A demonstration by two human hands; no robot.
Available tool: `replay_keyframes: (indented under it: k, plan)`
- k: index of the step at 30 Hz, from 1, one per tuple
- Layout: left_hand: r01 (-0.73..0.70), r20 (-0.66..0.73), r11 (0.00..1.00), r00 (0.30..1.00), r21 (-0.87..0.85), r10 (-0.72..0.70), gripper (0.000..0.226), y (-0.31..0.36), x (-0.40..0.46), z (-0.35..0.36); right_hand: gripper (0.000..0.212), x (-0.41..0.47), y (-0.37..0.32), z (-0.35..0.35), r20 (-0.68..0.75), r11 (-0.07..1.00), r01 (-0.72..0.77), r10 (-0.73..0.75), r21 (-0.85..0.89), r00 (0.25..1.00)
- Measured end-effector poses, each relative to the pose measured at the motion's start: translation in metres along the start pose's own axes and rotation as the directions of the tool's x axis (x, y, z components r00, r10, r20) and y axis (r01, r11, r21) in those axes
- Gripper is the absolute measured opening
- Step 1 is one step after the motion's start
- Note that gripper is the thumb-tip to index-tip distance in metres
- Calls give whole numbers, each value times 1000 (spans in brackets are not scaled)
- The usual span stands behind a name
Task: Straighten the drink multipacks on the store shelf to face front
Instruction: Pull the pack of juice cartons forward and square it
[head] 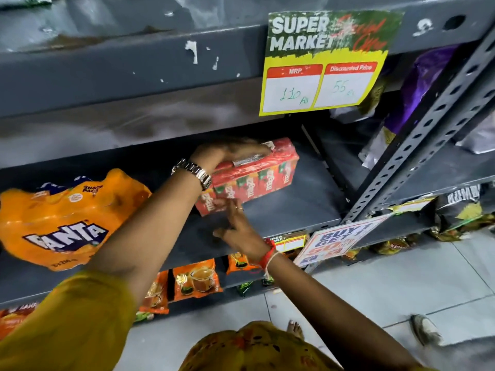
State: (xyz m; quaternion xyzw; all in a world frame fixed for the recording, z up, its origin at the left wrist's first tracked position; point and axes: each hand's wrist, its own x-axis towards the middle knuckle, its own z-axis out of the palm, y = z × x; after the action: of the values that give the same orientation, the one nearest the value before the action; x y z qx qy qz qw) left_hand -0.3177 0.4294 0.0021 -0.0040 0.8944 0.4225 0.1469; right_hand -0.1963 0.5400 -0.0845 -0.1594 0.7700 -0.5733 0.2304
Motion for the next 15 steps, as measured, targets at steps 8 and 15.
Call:
replay_keyframes:
  k: [8, 15]
  plan:
    - [-90, -548, 948, 798, 305, 252, 54, -13, -39, 28, 43, 3, 17, -70, -708, 895, 215, 143, 391, 692]
    - [-187, -536, 670, 763, -719, -361, 31, -73, -73, 65, 63, 25, 23, -108, -617, 929, 125, 126, 347, 776]
